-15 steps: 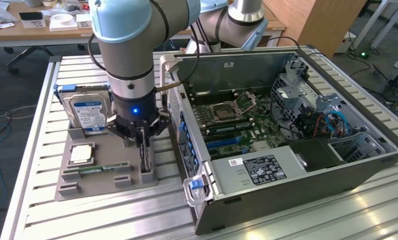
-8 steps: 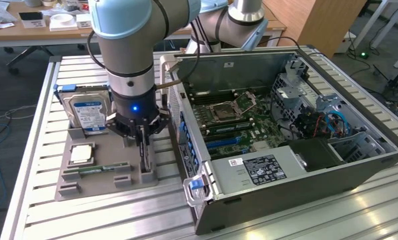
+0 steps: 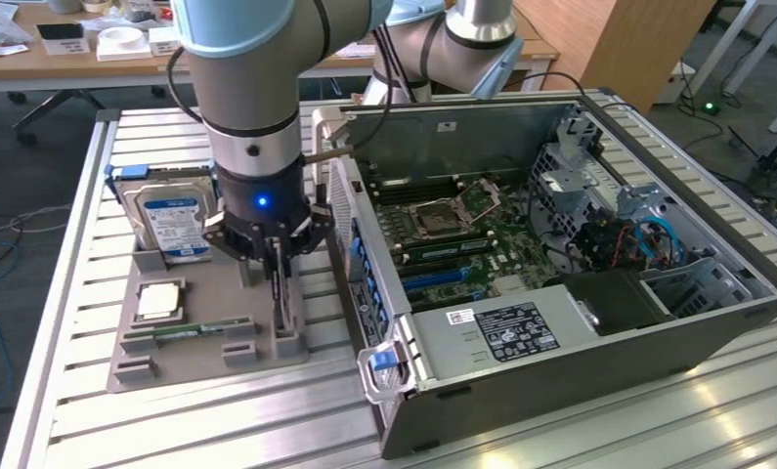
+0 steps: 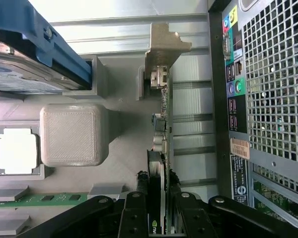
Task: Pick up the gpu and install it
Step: 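Pick up the gpu and move the gpu toward the slot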
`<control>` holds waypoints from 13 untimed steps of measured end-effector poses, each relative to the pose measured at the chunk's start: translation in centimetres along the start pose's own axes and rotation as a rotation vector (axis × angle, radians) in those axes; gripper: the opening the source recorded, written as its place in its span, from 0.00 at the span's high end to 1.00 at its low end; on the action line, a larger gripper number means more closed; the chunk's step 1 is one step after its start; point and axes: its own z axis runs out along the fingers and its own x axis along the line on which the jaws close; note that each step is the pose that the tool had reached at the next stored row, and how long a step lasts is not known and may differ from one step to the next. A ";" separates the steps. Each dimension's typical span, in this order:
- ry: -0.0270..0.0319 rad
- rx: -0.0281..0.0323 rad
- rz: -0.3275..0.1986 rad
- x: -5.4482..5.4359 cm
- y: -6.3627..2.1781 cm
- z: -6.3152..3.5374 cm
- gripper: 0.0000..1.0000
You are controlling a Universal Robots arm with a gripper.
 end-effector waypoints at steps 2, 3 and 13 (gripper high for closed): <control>-0.0001 -0.0001 0.000 0.0 0.02 -0.37 0.74; -0.0001 0.0000 0.000 0.0 0.03 -0.55 0.74; 0.0000 0.0001 0.000 -0.1 0.12 -2.43 0.74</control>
